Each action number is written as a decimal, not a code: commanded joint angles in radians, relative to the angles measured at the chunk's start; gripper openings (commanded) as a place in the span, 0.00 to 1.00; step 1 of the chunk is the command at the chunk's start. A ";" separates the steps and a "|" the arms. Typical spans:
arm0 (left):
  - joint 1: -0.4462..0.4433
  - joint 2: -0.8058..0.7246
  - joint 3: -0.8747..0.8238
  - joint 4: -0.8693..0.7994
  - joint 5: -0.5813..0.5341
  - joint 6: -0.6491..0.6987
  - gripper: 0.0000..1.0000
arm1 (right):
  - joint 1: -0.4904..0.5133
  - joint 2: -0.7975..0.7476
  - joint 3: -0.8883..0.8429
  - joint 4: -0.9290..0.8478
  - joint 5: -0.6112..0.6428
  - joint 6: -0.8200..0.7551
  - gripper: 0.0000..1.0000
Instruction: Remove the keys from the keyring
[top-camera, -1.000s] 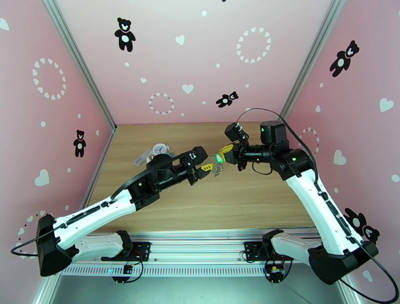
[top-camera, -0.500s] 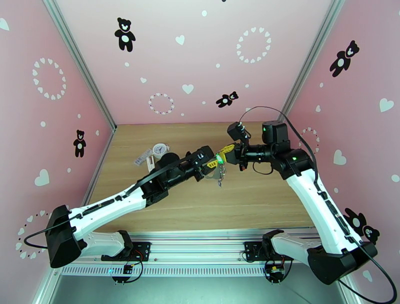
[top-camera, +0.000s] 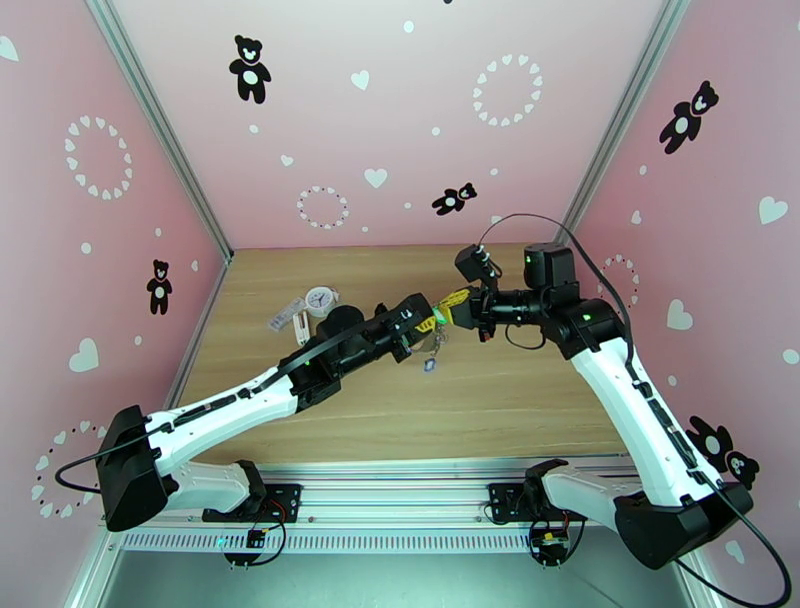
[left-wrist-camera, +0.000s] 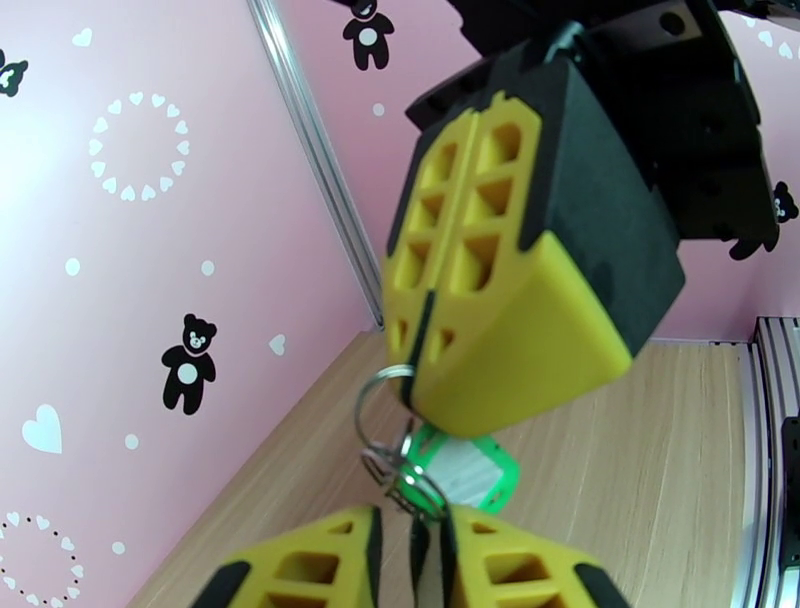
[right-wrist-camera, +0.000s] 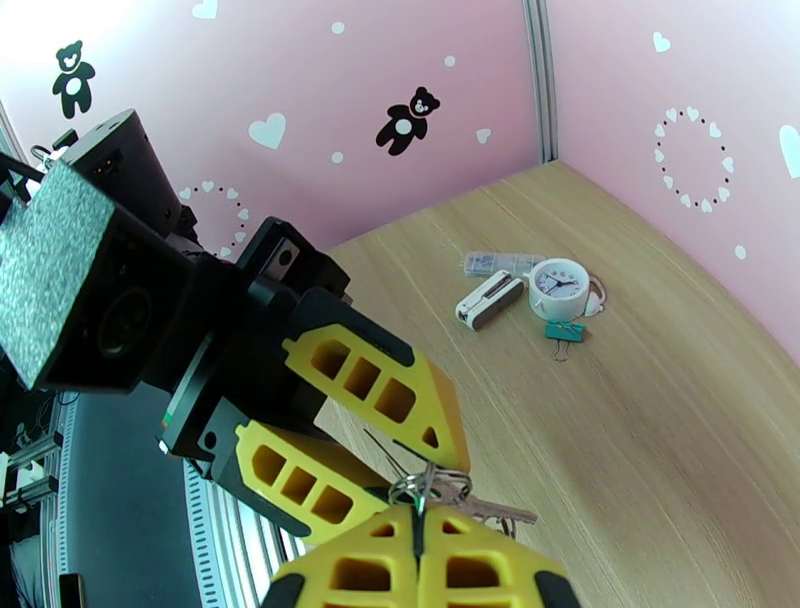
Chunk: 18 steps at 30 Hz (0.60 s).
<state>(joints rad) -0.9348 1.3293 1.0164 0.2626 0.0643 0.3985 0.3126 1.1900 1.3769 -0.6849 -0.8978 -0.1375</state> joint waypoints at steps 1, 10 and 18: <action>0.008 0.001 0.021 0.014 -0.014 0.011 0.19 | -0.001 -0.022 -0.003 0.013 -0.016 0.008 0.00; 0.013 0.003 0.049 -0.045 0.043 -0.008 0.08 | -0.001 -0.026 -0.003 0.036 -0.025 0.022 0.00; 0.023 -0.025 0.034 -0.055 0.055 -0.043 0.03 | 0.002 -0.032 -0.007 0.043 -0.026 0.016 0.00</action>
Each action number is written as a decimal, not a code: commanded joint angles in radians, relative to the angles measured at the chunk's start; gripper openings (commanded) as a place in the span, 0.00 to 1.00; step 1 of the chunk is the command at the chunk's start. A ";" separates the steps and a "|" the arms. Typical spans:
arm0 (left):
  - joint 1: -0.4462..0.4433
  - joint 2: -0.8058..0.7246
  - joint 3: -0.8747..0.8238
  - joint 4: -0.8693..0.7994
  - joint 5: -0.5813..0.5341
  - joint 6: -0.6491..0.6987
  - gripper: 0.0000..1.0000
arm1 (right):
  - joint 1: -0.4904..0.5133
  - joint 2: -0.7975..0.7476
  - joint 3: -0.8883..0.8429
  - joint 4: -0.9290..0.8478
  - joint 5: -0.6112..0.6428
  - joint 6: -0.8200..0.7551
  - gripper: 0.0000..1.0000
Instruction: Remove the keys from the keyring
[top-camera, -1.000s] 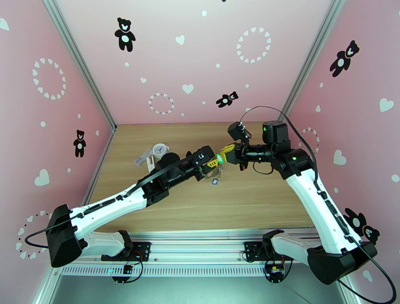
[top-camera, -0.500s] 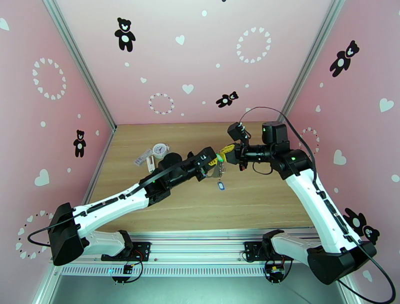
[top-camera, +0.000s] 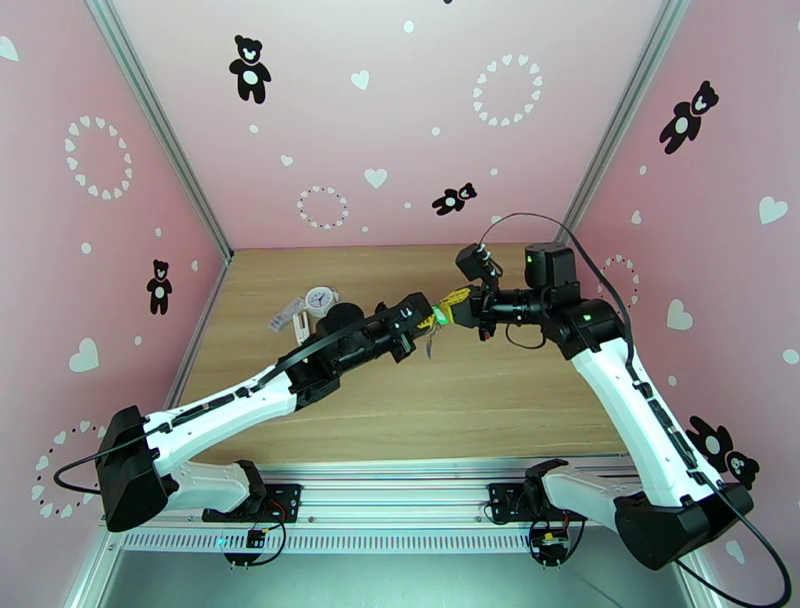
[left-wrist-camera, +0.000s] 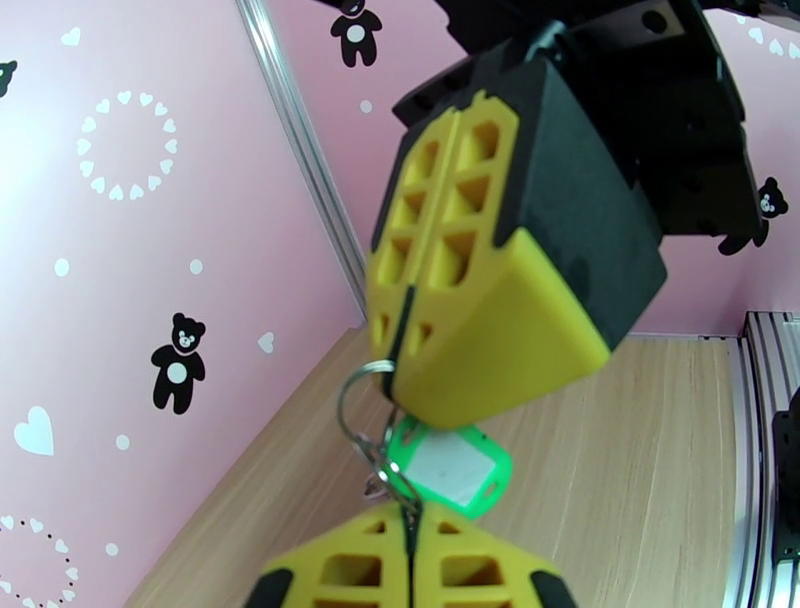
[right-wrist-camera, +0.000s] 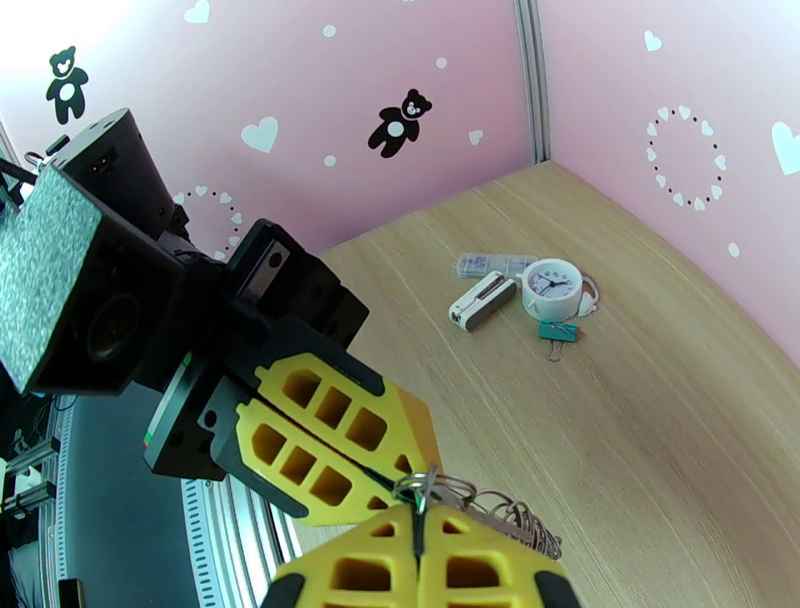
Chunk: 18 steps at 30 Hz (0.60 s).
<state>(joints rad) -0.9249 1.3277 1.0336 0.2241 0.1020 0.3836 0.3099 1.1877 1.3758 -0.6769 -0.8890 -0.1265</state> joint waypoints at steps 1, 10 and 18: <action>0.012 -0.024 0.017 -0.017 0.017 -0.033 0.03 | 0.007 -0.029 -0.004 0.035 -0.034 0.005 0.00; 0.017 -0.029 0.044 -0.023 0.000 -0.061 0.00 | 0.033 -0.013 0.068 -0.037 0.011 -0.038 0.00; 0.026 -0.027 0.066 -0.025 -0.008 -0.090 0.00 | 0.083 -0.012 0.081 -0.066 0.092 -0.074 0.00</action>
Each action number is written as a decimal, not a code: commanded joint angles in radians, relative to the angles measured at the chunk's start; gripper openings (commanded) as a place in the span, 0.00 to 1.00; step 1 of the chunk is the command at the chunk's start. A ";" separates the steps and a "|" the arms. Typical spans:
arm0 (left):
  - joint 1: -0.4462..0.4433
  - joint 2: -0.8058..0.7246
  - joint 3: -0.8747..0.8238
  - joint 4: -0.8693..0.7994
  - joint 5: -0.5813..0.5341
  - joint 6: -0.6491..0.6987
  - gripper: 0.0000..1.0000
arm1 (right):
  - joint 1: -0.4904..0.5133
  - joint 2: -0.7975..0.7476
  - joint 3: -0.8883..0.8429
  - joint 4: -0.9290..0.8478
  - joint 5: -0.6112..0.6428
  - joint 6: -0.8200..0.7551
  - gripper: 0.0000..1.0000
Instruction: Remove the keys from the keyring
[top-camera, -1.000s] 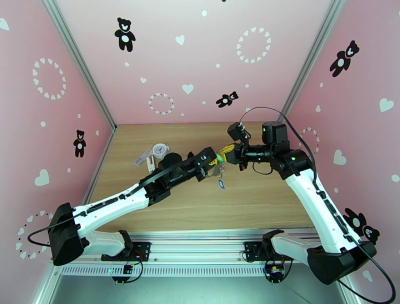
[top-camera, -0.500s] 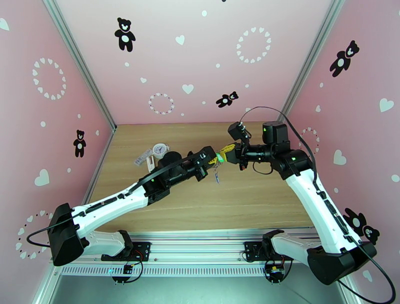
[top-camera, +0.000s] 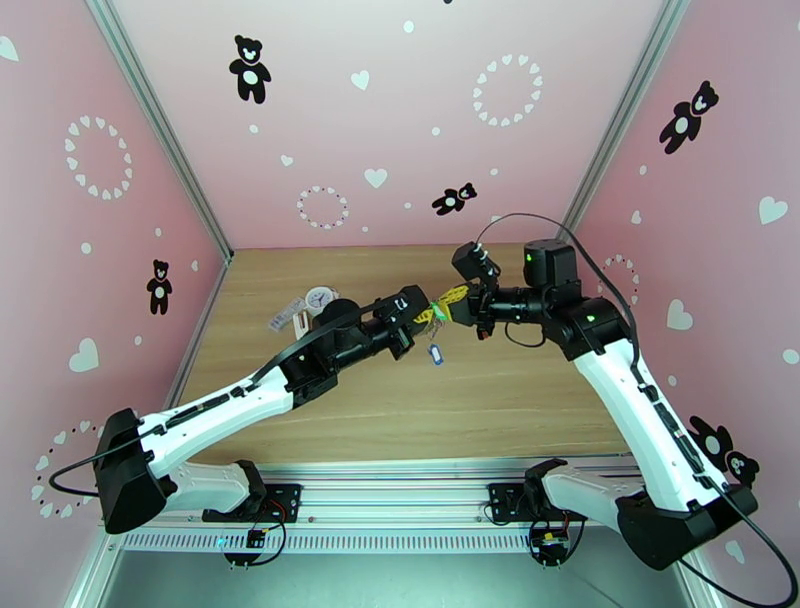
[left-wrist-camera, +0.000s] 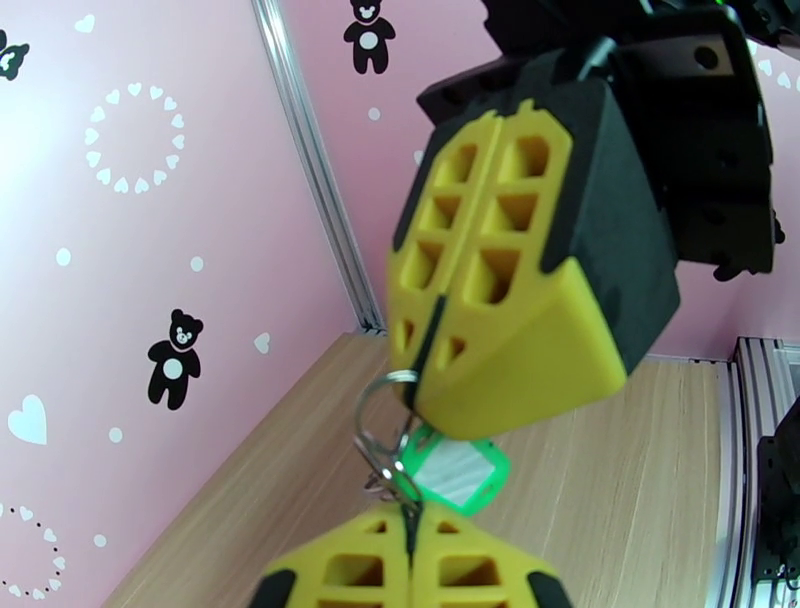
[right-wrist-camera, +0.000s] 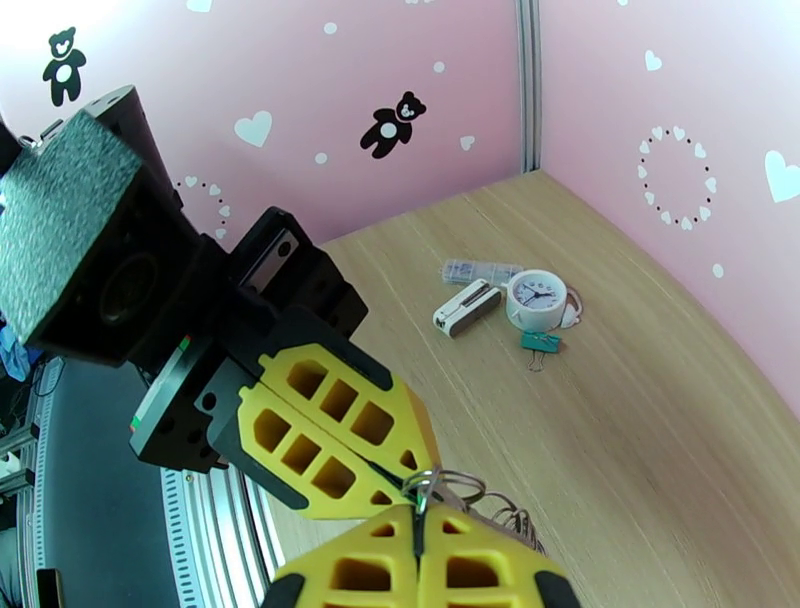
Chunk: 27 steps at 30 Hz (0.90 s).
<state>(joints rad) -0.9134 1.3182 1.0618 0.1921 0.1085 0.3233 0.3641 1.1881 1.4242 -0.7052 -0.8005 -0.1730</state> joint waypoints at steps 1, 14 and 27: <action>0.018 -0.014 0.048 -0.002 -0.016 -0.033 0.00 | 0.034 -0.012 0.036 -0.040 0.011 -0.034 0.00; 0.059 -0.029 0.101 -0.077 0.030 -0.104 0.00 | 0.083 0.018 0.100 -0.128 0.086 -0.104 0.00; 0.069 -0.015 0.188 -0.189 0.045 -0.162 0.00 | 0.155 0.037 0.133 -0.209 0.192 -0.172 0.00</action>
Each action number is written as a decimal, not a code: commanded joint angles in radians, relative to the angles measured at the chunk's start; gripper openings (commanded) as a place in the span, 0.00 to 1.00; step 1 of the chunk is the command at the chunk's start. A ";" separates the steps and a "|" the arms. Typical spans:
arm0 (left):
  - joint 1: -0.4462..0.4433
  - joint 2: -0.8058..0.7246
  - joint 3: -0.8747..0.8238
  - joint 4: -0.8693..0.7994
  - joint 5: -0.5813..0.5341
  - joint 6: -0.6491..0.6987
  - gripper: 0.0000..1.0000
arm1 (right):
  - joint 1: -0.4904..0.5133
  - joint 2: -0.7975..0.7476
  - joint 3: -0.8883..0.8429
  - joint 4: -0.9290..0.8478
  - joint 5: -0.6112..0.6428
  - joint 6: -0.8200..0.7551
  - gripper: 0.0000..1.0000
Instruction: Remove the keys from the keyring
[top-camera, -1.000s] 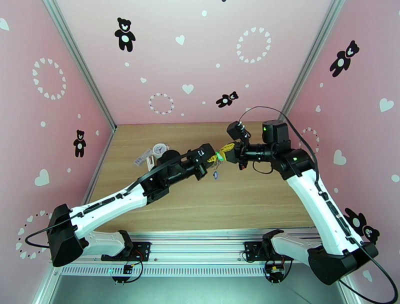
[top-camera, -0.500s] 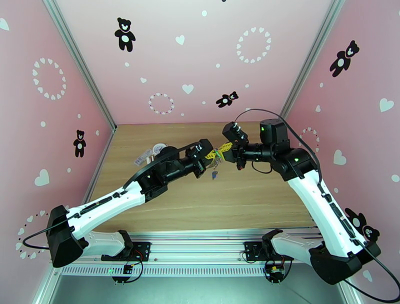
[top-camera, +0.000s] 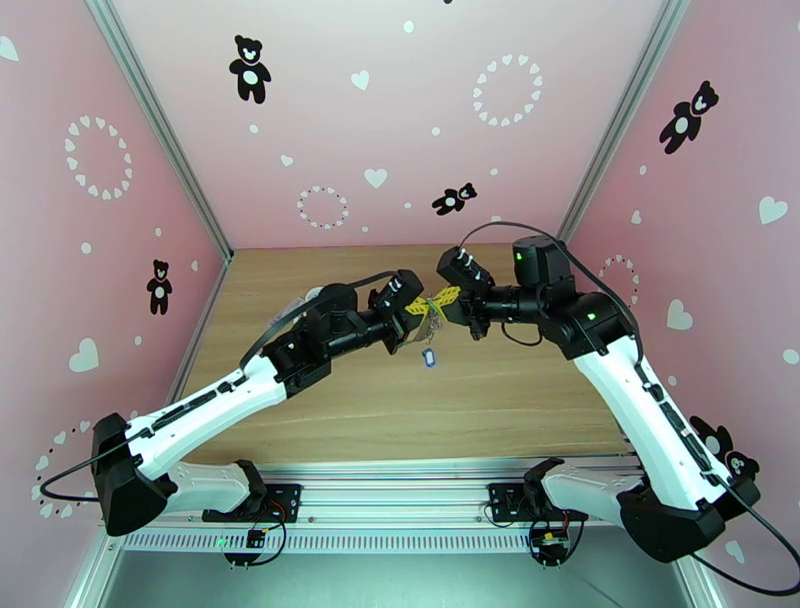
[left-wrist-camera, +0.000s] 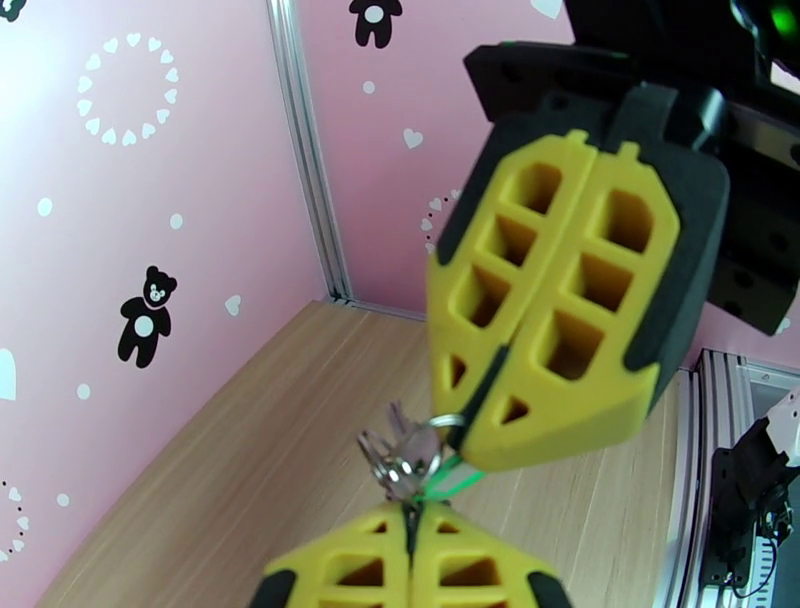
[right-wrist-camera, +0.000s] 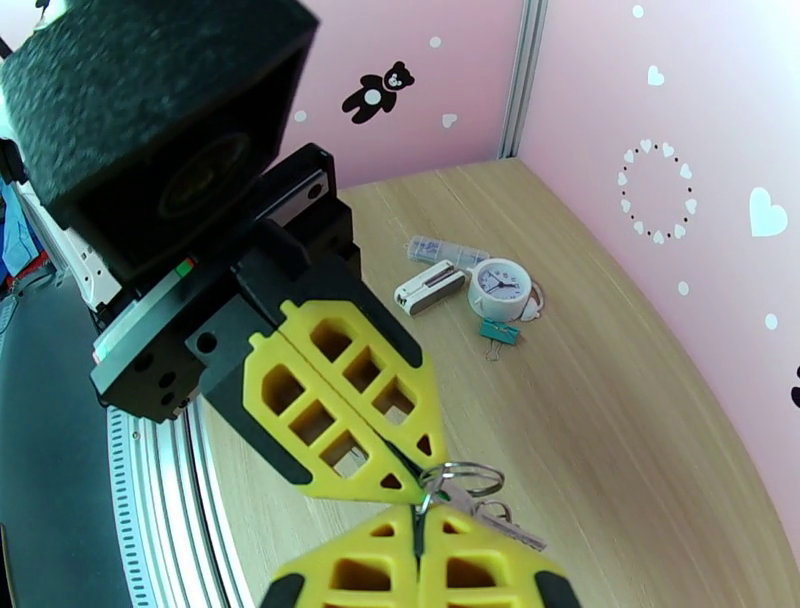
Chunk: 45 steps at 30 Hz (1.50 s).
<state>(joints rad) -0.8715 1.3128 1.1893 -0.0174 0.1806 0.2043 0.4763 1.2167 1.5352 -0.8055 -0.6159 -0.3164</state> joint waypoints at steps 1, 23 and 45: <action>0.033 -0.009 0.073 0.011 -0.012 -0.054 0.00 | 0.056 0.013 0.026 -0.117 0.026 -0.034 0.00; 0.055 -0.078 0.084 -0.006 0.019 -0.154 0.00 | 0.134 0.013 -0.014 -0.122 0.086 -0.021 0.00; 0.072 -0.063 0.104 -0.033 -0.030 -0.260 0.00 | 0.125 -0.060 -0.050 -0.053 0.088 0.046 0.00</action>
<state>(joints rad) -0.8062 1.2671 1.2823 -0.0422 0.2066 -0.0498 0.6071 1.2098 1.4624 -0.8696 -0.5346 -0.3126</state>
